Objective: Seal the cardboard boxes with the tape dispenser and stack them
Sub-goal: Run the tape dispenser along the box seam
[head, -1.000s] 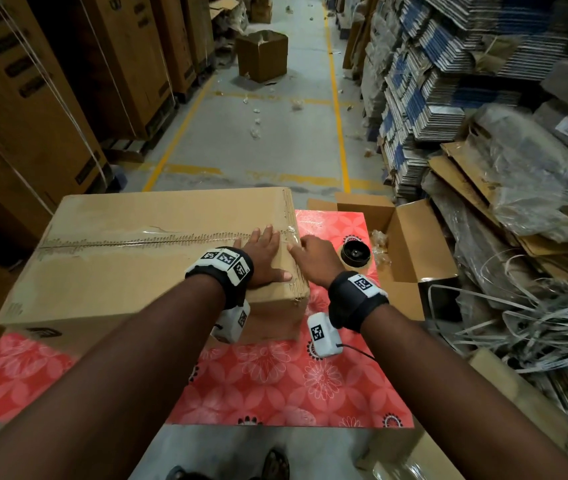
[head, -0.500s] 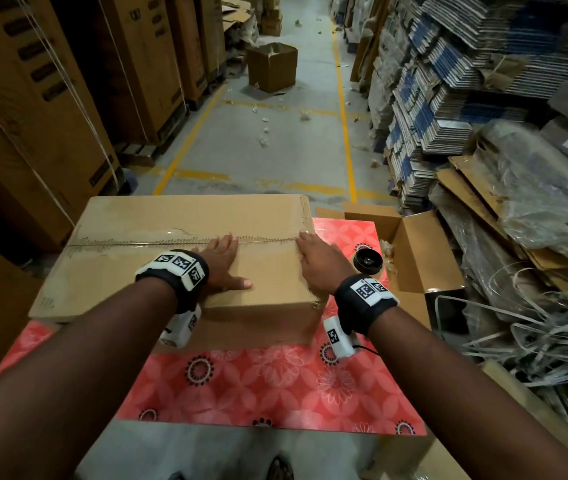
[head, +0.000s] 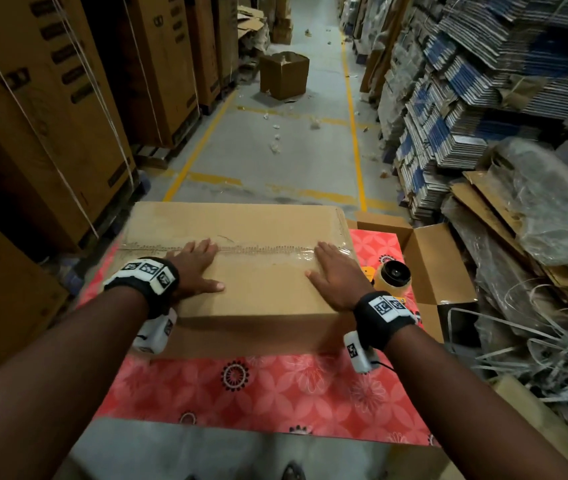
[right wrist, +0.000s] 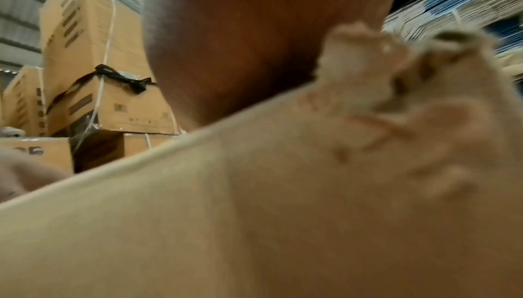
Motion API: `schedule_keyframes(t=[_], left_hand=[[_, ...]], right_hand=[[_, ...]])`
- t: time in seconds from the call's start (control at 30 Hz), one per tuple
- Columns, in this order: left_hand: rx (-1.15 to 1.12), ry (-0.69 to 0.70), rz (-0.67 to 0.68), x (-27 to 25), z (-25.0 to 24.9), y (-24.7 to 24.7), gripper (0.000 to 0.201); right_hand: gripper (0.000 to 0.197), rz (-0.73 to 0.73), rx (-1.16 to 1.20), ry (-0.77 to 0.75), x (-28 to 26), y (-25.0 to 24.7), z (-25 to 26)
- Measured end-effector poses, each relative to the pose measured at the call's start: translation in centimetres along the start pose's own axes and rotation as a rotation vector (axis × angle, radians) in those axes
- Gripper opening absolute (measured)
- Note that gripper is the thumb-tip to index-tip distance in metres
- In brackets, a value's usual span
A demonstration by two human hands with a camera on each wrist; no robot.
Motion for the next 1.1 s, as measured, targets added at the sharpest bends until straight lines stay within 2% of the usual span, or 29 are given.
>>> schedule_keyframes(t=[0.1, 0.17, 0.27, 0.33, 0.47, 0.57, 0.63, 0.7, 0.77, 0.9, 0.97, 1.1], left_hand=[[0.013, -0.028, -0.004, -0.6, 1.7, -0.5, 0.108], [0.031, -0.011, -0.006, -0.4, 0.4, -0.7, 0.109], [0.049, 0.083, 0.006, 0.0, -1.8, -0.4, 0.113], [0.043, 0.115, 0.003, -0.2, -2.0, 0.1, 0.114], [0.026, 0.106, 0.008, -1.6, 1.6, 0.2, 0.108], [-0.017, 0.061, -0.013, -2.7, 6.2, -0.6, 0.107], [-0.012, 0.054, -0.038, -3.3, 8.5, -1.1, 0.107], [0.007, 0.036, -0.055, -3.6, 9.5, -1.7, 0.107], [0.005, 0.024, -0.07, -3.8, 9.8, -2.0, 0.106], [-0.062, 0.062, -0.113, -4.4, 10.9, -1.3, 0.106], [-0.141, 0.055, -0.124, -4.9, 12.1, -1.1, 0.109], [-0.427, 0.102, -0.171, -5.4, 14.9, -1.1, 0.118]], right_hand=[[0.065, -0.019, -0.001, 0.096, 0.3, -1.2, 2.4], [0.067, 0.013, 0.014, 0.056, 1.0, -1.8, 5.7], [0.075, 0.158, 0.045, -0.047, 2.7, -1.3, 11.4], [0.071, 0.214, 0.018, -0.073, 3.4, -0.5, 13.6], [0.06, 0.11, -0.003, -0.061, 2.7, -0.1, 12.2], [0.061, 0.061, 0.025, 0.019, 1.7, -0.2, 9.4], [0.059, 0.051, -0.004, 0.071, 1.9, -0.5, 9.5], [0.055, 0.026, -0.029, 0.082, 2.8, -1.0, 11.7], [0.061, 0.019, 0.031, 0.012, 4.1, -1.4, 15.7], [0.069, 0.114, 0.073, -0.111, 5.7, -0.2, 23.6], [0.069, 0.12, 0.061, -0.102, 5.9, 1.1, 24.9], [0.064, 0.007, 0.15, -0.003, 5.7, 1.6, 23.0]])
Point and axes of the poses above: each hand's wrist, its own x-axis towards the middle knuckle, its own y-axis out of the palm, z = x × y, the point moved 5 cm from there along x, towards the middle knuckle, and after that the axes turned 8 degrees about -x, right-handed, at the moved point
